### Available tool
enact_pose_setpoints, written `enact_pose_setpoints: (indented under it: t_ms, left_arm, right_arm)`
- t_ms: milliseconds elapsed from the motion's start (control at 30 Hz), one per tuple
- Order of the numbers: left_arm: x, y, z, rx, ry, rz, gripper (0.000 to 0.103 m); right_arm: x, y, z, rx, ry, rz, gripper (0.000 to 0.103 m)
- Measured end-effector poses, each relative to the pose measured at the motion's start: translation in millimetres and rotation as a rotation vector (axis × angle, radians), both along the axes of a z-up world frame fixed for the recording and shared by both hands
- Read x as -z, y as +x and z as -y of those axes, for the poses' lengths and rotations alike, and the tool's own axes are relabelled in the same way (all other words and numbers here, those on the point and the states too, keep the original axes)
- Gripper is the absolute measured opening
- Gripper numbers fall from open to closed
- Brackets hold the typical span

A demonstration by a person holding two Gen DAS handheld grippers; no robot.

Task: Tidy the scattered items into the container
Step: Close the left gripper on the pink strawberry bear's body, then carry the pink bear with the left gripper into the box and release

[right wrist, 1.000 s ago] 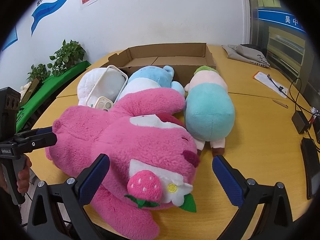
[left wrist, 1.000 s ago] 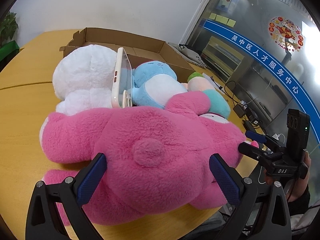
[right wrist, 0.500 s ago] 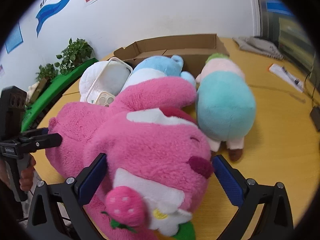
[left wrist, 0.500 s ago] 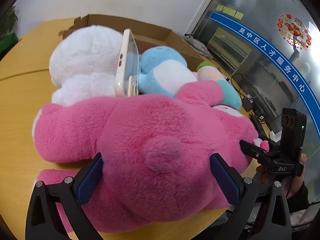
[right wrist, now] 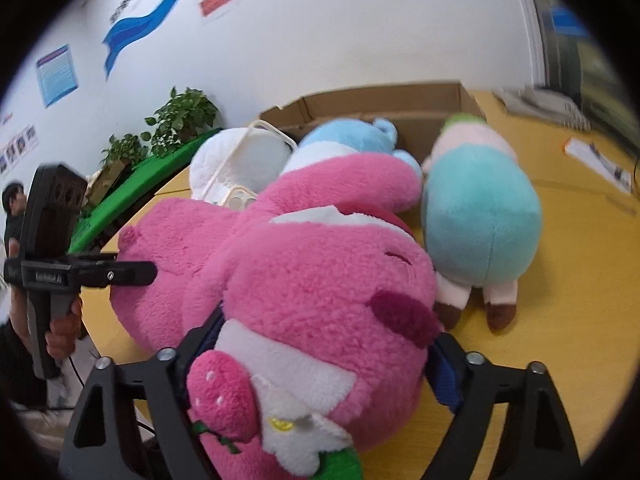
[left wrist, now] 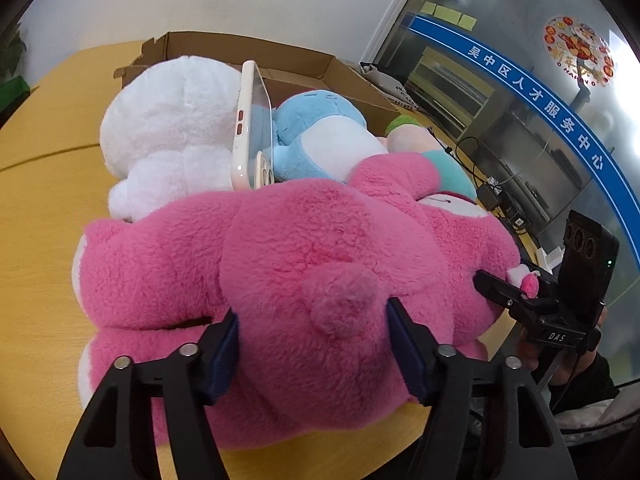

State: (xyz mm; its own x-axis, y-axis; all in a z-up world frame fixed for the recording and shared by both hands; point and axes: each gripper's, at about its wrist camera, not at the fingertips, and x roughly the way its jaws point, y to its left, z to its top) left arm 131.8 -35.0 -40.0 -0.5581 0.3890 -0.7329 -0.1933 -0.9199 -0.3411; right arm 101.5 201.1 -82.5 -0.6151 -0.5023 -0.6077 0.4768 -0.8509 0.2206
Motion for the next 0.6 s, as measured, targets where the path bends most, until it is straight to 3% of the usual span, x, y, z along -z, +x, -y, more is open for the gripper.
enact_pose_setpoints:
  t_ms: [133, 367, 600]
  left_arm:
    - [-9, 13, 1, -0.022, 0.001, -0.004, 0.056]
    - [-51, 40, 4, -0.059, 0.015, -0.114, 0.056]
    - [-99, 26, 9, -0.065, -0.035, -0.249, 0.056]
  right_arm:
    - [-11, 8, -5, -0.006, -0.049, -0.012, 0.074]
    - [-55, 11, -10, -0.051, -0.100, -0.083, 0.074]
    - [-97, -4, -7, -0.075, -0.156, -0.191, 0.074]
